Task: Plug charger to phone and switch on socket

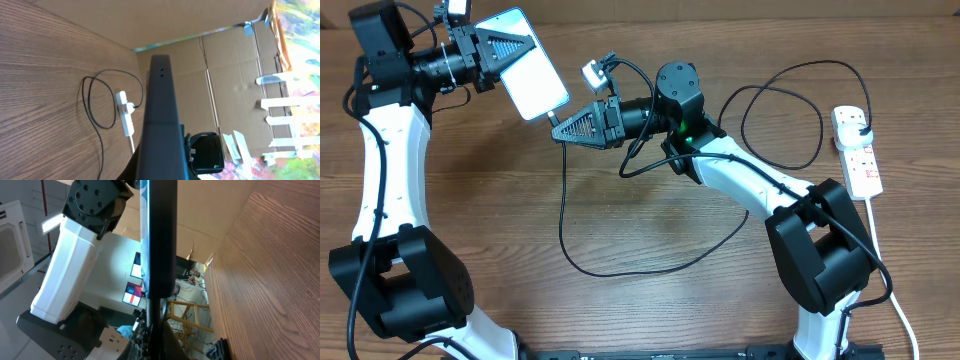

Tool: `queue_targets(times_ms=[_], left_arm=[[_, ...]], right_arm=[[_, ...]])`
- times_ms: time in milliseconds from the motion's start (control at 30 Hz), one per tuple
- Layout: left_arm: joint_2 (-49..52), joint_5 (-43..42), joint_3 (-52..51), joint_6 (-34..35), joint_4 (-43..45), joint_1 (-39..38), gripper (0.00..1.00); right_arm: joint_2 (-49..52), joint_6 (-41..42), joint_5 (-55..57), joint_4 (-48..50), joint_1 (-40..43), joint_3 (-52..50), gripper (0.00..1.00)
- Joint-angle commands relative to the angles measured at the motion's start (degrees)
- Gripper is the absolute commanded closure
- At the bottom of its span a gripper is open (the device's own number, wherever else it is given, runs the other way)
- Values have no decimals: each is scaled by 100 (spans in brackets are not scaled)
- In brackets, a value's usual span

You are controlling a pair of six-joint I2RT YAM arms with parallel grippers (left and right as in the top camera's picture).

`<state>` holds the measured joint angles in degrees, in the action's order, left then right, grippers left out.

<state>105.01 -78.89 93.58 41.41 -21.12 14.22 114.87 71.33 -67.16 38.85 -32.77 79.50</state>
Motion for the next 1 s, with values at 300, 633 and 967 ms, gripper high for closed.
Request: queue_targets(times_ms=[300,633,967], left_arm=[[-28,-940,101,-317,42,-262,96],[-28,-1156,101,-549,42,-267,96],[-28,-1156,101,-542,42,-256,95]], right_arm=[[-52,-44,160,55,7,83,96],[-52,90,304,306,7,83,96],[-52,87,304,308,35,83,96]])
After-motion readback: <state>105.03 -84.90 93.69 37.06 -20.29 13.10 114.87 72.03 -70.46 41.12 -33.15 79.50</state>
